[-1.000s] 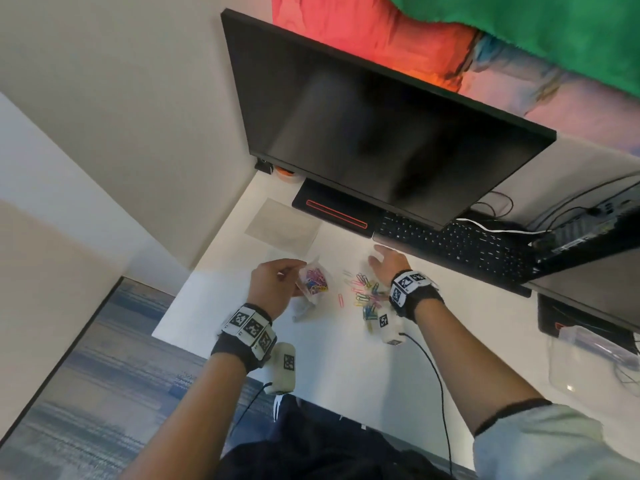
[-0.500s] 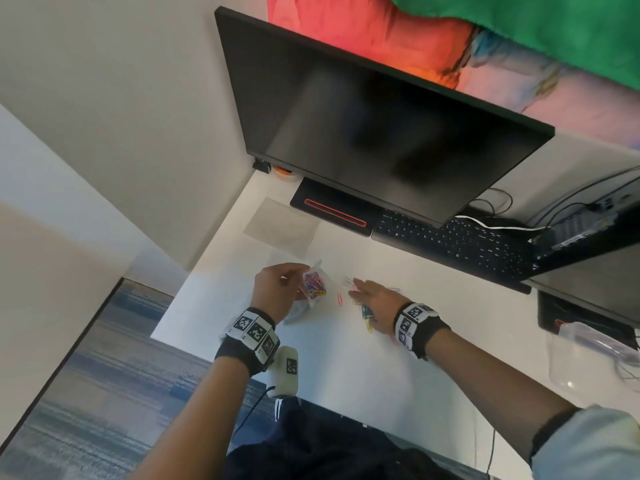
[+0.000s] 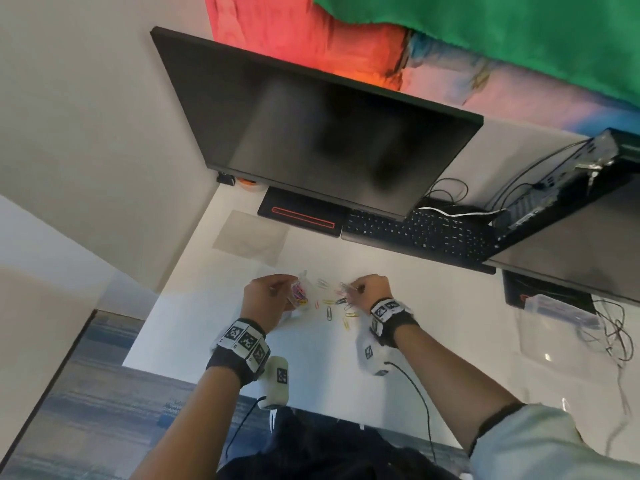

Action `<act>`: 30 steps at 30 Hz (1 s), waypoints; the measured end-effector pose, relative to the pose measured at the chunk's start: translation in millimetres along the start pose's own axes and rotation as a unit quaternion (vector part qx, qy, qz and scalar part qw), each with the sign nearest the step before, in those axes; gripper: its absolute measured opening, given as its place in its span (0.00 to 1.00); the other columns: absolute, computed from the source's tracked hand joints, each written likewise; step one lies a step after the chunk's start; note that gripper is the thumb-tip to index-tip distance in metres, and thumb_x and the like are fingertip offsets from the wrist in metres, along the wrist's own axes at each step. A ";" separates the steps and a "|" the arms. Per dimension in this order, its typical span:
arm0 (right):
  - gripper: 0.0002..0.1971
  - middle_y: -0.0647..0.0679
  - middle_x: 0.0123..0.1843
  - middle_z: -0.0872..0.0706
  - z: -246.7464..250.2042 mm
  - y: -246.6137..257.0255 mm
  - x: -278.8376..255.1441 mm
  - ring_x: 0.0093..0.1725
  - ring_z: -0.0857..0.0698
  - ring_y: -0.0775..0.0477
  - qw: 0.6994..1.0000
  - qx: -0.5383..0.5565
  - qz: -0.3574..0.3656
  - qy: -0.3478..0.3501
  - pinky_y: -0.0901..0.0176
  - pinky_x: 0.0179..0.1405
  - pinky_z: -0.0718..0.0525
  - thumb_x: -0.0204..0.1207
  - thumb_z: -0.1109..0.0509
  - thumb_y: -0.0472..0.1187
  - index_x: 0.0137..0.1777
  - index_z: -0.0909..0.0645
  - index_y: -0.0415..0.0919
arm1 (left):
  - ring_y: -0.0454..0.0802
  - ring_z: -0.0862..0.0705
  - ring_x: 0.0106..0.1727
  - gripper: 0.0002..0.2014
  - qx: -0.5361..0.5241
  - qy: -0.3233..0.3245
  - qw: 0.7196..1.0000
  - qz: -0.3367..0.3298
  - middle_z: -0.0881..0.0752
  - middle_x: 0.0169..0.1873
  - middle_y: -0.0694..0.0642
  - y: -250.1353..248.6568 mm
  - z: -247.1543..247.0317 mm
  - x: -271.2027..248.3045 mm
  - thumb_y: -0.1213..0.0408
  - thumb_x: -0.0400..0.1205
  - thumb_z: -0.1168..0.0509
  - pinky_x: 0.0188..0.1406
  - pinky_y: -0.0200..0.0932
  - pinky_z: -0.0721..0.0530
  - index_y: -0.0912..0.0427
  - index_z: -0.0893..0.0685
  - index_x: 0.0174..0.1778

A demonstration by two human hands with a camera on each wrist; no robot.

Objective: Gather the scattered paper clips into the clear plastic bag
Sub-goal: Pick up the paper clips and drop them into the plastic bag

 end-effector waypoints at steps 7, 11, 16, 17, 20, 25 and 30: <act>0.04 0.36 0.47 0.09 40.0 36.7 -37.1 0.45 0.09 0.45 0.816 0.557 -0.107 0.107 0.58 0.52 0.11 0.73 0.25 0.30 0.47 0.13 0.31 | 0.53 0.06 0.38 0.11 0.020 0.006 1.000 -0.001 0.07 0.40 0.61 -4.8 -15.8 0.0 0.71 0.84 0.35 0.44 0.49 0.06 0.55 0.08 0.48; 0.09 0.39 0.46 0.08 32.8 67.0 -59.2 0.45 0.09 0.47 0.841 0.515 -0.070 0.150 0.64 0.47 0.11 0.74 0.26 0.32 0.52 0.13 0.29 | 0.45 0.07 0.33 0.11 0.011 0.020 1.000 -0.003 0.08 0.36 0.56 -13.0 -28.9 -5.7 0.72 0.84 0.36 0.38 0.42 0.07 0.58 0.08 0.50; 0.05 0.49 0.41 0.07 16.4 77.8 -64.9 0.39 0.11 0.58 0.981 0.178 0.068 0.040 0.72 0.44 0.15 0.69 0.21 0.36 0.44 0.07 0.43 | 0.49 0.07 0.35 0.13 0.003 0.034 0.999 -0.015 0.07 0.37 0.58 -15.5 -36.4 -8.5 0.71 0.84 0.34 0.40 0.46 0.07 0.49 0.10 0.42; 0.04 0.50 0.39 0.07 16.1 81.5 -66.2 0.36 0.13 0.60 0.982 0.158 0.092 0.034 0.76 0.42 0.18 0.70 0.22 0.36 0.43 0.07 0.44 | 0.51 0.06 0.36 0.12 0.007 0.035 0.999 -0.012 0.07 0.38 0.59 -14.2 -36.7 -8.2 0.72 0.84 0.34 0.42 0.49 0.06 0.50 0.10 0.43; 0.10 0.53 0.31 0.13 18.2 94.5 -70.8 0.29 0.21 0.59 0.982 0.042 0.170 0.069 0.75 0.34 0.28 0.75 0.31 0.37 0.39 0.09 0.47 | 0.51 0.06 0.37 0.12 0.012 0.039 0.999 -0.012 0.07 0.42 0.61 -13.3 -36.0 -9.2 0.74 0.84 0.36 0.45 0.52 0.06 0.54 0.10 0.47; 0.13 0.51 0.42 0.08 37.9 99.3 -69.7 0.37 0.15 0.59 0.974 0.089 0.190 0.085 0.75 0.41 0.18 0.75 0.33 0.30 0.46 0.08 0.44 | 0.55 0.06 0.40 0.11 0.001 0.029 0.999 -0.014 0.08 0.41 0.62 -12.9 -29.7 -7.8 0.73 0.84 0.36 0.46 0.54 0.06 0.56 0.09 0.49; 0.13 0.47 0.59 0.11 58.3 22.4 -37.8 0.57 0.13 0.48 0.986 0.153 -0.015 -0.067 0.63 0.62 0.20 0.79 0.33 0.34 0.59 0.13 0.45 | 0.55 0.07 0.40 0.10 -0.018 0.001 1.000 -0.019 0.08 0.39 0.59 -9.4 -3.7 -6.7 0.73 0.85 0.36 0.48 0.53 0.07 0.61 0.09 0.53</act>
Point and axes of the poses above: each hand's wrist, its own x-axis towards the middle knuckle, its own z-axis out of the back of the hand, y = z × x, the point moved 4 cm from there along x, towards the middle knuckle
